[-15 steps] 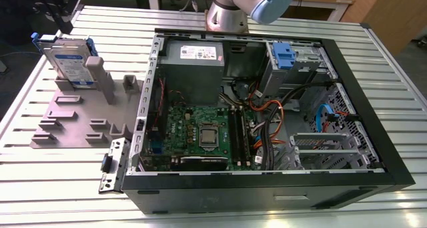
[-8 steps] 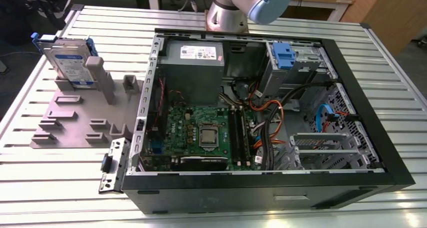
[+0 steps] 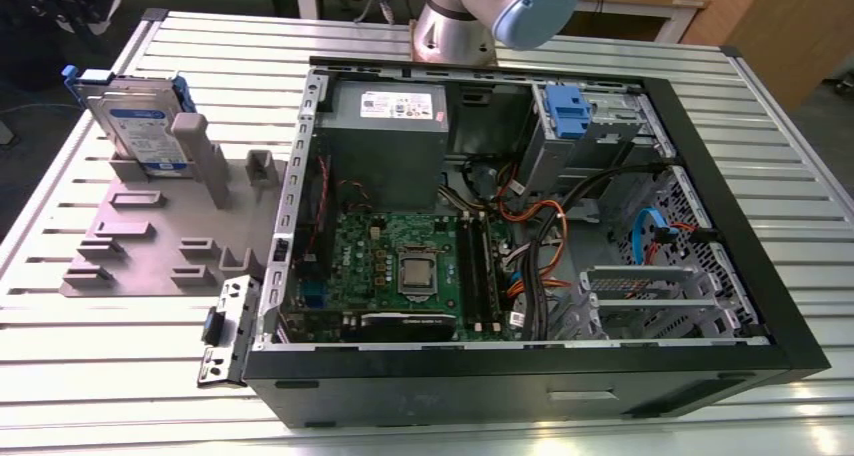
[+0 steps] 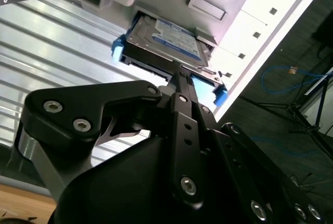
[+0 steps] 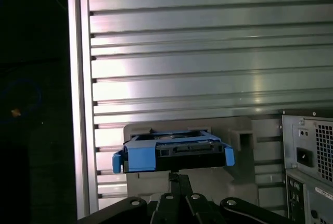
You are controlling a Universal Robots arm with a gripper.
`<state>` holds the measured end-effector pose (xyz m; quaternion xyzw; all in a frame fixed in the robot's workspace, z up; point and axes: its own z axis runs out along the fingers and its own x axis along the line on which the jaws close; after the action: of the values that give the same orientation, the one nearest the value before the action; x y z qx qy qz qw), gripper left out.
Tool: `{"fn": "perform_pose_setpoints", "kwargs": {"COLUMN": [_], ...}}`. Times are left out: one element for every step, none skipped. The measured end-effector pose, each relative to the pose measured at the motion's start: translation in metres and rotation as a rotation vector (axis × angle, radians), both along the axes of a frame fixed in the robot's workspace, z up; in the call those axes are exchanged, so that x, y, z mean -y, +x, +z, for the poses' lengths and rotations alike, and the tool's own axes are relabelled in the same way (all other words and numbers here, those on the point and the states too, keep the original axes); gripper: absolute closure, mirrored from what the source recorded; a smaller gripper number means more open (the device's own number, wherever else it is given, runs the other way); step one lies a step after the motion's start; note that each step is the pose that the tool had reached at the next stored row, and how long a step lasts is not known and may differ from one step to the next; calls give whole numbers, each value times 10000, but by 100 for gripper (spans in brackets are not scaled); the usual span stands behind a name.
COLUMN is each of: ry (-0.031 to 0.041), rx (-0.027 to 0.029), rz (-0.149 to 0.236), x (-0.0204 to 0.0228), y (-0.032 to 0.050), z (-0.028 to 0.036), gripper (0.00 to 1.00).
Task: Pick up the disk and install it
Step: 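Reach for the disk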
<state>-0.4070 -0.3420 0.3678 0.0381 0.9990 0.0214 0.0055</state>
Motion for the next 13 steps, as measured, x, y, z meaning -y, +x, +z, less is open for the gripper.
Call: {"fn": "perform_pose_setpoints", "kwargs": {"ry": [-1,-1,-1,-1,-1,-1,-1,-1,-1,-1,0,0,0], "rx": [-2,-2,-3,-3,-4,-4,-4,-5,-6,-8,-9,-9,-10], "rz": [0,0,0,1,1,1,1,1,1,1,1,2,3], "x": [-2,-4,-6,-9,-12,-15,-18,-21,-24,-26,-26,-26,-26], "y": [-30,-54,-75,-93,-112,-130,-150,-170,-187,-200,-205,-206,-206], "z": [-6,-13,-18,-24,-29,-34,-39,-44,-47,-51,-53,-54,-54], "gripper": [89,89,89,89,89,89,89,89,89,89,89,89,89]}}
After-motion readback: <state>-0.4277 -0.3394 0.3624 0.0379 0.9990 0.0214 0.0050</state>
